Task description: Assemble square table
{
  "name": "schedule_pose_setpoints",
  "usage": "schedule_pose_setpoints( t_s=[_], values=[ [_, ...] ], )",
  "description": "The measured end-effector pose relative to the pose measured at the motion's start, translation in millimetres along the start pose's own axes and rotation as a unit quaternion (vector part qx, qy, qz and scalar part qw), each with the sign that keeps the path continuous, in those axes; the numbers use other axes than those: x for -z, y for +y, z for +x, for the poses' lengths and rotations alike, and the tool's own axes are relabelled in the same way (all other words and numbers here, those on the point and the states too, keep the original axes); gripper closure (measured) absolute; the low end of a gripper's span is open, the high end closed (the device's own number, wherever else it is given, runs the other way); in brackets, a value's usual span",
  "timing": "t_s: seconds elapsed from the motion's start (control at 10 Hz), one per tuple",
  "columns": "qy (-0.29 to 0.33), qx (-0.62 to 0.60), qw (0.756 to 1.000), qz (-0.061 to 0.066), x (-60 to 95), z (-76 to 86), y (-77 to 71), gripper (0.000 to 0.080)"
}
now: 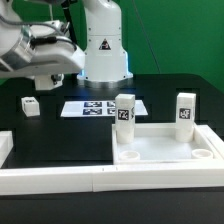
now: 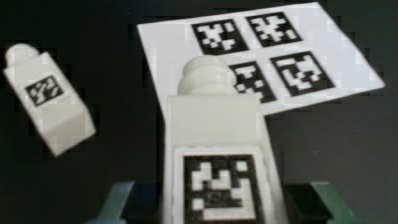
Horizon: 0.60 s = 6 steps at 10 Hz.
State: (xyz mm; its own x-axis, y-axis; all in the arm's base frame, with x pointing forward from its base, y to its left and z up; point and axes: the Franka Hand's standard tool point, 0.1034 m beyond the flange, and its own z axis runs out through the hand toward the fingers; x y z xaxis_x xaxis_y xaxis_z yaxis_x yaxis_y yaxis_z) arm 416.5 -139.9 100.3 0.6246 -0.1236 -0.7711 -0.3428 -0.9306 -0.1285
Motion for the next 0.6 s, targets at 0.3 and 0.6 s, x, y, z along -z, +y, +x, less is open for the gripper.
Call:
schedule_pose_setpoints(
  t_s=[0.3, 0.6],
  values=[
    [0.143, 0.017, 0.989, -0.028, 20.2, 18.7, -8.6, 0.0512],
    [0.292, 0.053, 0.953, -0.057, 84.8, 16.8, -82.2, 0.0512]
  ],
)
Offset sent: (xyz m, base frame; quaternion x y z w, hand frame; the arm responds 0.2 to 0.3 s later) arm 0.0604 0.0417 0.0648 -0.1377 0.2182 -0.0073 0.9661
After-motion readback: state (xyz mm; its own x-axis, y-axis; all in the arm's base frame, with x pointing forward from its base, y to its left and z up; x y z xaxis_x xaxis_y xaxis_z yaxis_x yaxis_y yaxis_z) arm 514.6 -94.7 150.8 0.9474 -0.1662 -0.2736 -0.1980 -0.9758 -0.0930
